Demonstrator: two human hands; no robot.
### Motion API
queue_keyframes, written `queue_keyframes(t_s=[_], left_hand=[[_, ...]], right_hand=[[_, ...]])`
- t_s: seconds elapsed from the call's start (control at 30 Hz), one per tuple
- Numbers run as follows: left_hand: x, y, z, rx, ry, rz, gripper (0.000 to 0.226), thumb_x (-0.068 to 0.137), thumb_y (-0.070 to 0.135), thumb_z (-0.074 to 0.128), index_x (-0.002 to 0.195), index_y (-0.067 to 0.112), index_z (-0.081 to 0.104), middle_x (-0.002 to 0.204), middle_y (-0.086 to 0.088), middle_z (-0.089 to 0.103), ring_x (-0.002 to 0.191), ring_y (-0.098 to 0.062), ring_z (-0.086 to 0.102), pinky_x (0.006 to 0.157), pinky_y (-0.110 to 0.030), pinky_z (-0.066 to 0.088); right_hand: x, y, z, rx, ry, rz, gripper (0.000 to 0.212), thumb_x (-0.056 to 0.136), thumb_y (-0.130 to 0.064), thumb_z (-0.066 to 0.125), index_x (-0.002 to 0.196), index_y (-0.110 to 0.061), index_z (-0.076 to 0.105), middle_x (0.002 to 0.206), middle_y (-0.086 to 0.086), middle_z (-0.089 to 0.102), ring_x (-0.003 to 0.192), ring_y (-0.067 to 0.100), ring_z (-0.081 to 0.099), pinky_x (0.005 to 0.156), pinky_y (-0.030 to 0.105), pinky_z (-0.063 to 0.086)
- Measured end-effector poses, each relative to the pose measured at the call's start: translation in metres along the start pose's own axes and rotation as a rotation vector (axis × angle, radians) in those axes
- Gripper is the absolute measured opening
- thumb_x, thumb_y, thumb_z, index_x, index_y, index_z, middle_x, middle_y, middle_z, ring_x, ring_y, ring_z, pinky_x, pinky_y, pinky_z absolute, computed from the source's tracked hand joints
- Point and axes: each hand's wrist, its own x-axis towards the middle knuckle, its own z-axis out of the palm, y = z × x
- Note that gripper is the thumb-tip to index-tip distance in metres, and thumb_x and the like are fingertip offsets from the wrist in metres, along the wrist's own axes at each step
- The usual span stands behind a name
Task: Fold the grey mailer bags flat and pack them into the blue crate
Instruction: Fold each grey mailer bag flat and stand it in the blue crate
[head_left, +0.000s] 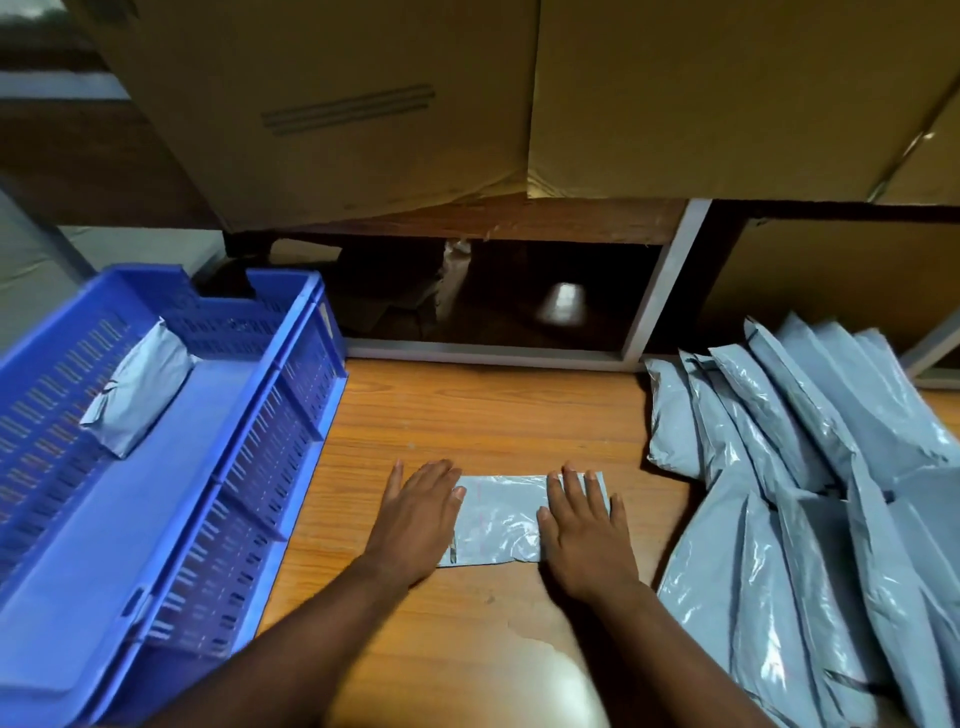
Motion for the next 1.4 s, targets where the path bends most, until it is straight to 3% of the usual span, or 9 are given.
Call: queue_keyframes(t_s=[0.13,0.3,0.4,0.47,0.9,1.07,1.17,1.27,1.4], left_hand=[[0.011,-0.003,-0.017,-0.022,-0.049,-0.051,0.040,0.101,0.040,0.057,0.139,0.028,0.058,0.132,0.005,0.058,0.131,-0.016,0.049,0.125,-0.042,0.008],[0.009,-0.007,-0.043,-0.196,-0.083,-0.083,0.009,0.096,0.034,0.068,0.104,0.031,0.069,0.118,0.010,0.060,0.126,-0.003,0.045,0.106,-0.037,0.039],[0.001,-0.007,-0.073,-0.245,-0.066,-0.112,0.004,0.095,0.037,0.066,0.095,0.038,0.062,0.107,0.016,0.062,0.103,-0.006,0.058,0.085,-0.036,0.053],[-0.004,-0.010,-0.096,-0.239,-0.025,-0.117,0.007,0.092,0.039,0.066,0.091,0.040,0.059,0.100,0.018,0.064,0.093,-0.007,0.060,0.079,-0.038,0.055],[-0.047,-0.047,-0.252,-0.580,0.428,-0.008,0.021,0.090,0.013,0.076,0.104,0.028,0.076,0.101,0.016,0.073,0.099,-0.003,0.068,0.085,-0.014,0.049],[-0.065,-0.114,-0.285,-0.506,0.568,-0.100,0.017,0.088,0.012,0.078,0.094,0.027,0.076,0.094,0.011,0.074,0.089,-0.011,0.070,0.084,-0.030,0.054],[-0.076,-0.163,-0.286,-0.459,0.620,-0.245,0.009,0.085,0.036,0.081,0.085,0.033,0.072,0.083,0.014,0.072,0.073,-0.012,0.067,0.074,-0.039,0.056],[-0.076,-0.214,-0.281,-0.364,0.521,-0.382,0.026,0.075,0.059,0.072,0.085,0.036,0.068,0.078,0.017,0.070,0.068,-0.013,0.064,0.066,-0.039,0.054],[-0.068,-0.271,-0.266,-0.248,0.324,-0.507,0.021,0.082,0.042,0.080,0.083,0.030,0.064,0.077,0.012,0.069,0.069,-0.010,0.062,0.065,-0.033,0.047]], right_hand=[[0.007,0.002,-0.021,-0.008,0.167,-0.050,0.083,0.086,-0.066,0.035,0.154,-0.019,0.045,0.145,0.008,0.056,0.139,0.031,0.044,0.120,0.053,0.023],[0.022,0.017,-0.039,0.021,0.101,-0.123,0.047,0.085,-0.050,0.070,0.129,-0.032,0.066,0.119,0.001,0.059,0.114,0.025,0.052,0.092,0.037,0.044],[0.025,0.016,-0.050,0.119,0.129,-0.183,0.011,0.083,-0.034,0.070,0.094,-0.034,0.067,0.099,-0.009,0.060,0.098,0.020,0.058,0.077,0.033,0.044],[0.025,0.010,-0.061,0.280,0.103,-0.190,0.010,0.085,-0.030,0.069,0.083,-0.033,0.060,0.086,-0.015,0.063,0.085,0.015,0.061,0.069,0.033,0.046],[0.041,-0.140,-0.169,0.739,0.827,-0.433,0.018,0.091,-0.005,0.070,0.103,-0.018,0.073,0.101,-0.008,0.069,0.099,0.013,0.065,0.087,0.033,0.052],[0.074,-0.239,-0.193,0.818,0.805,-0.572,0.016,0.092,-0.012,0.066,0.104,-0.020,0.071,0.103,-0.010,0.068,0.102,0.012,0.066,0.089,0.040,0.055],[0.100,-0.308,-0.194,0.857,0.730,-0.612,0.020,0.090,-0.017,0.066,0.109,-0.022,0.067,0.107,-0.011,0.070,0.106,0.010,0.066,0.094,0.040,0.054],[0.132,-0.373,-0.183,0.789,0.609,-0.645,0.025,0.088,-0.019,0.065,0.112,-0.023,0.066,0.110,-0.013,0.070,0.109,0.011,0.066,0.097,0.039,0.052],[0.175,-0.438,-0.151,0.580,0.348,-0.546,0.025,0.088,-0.022,0.065,0.112,-0.026,0.070,0.116,-0.007,0.073,0.114,0.021,0.064,0.096,0.039,0.049]])
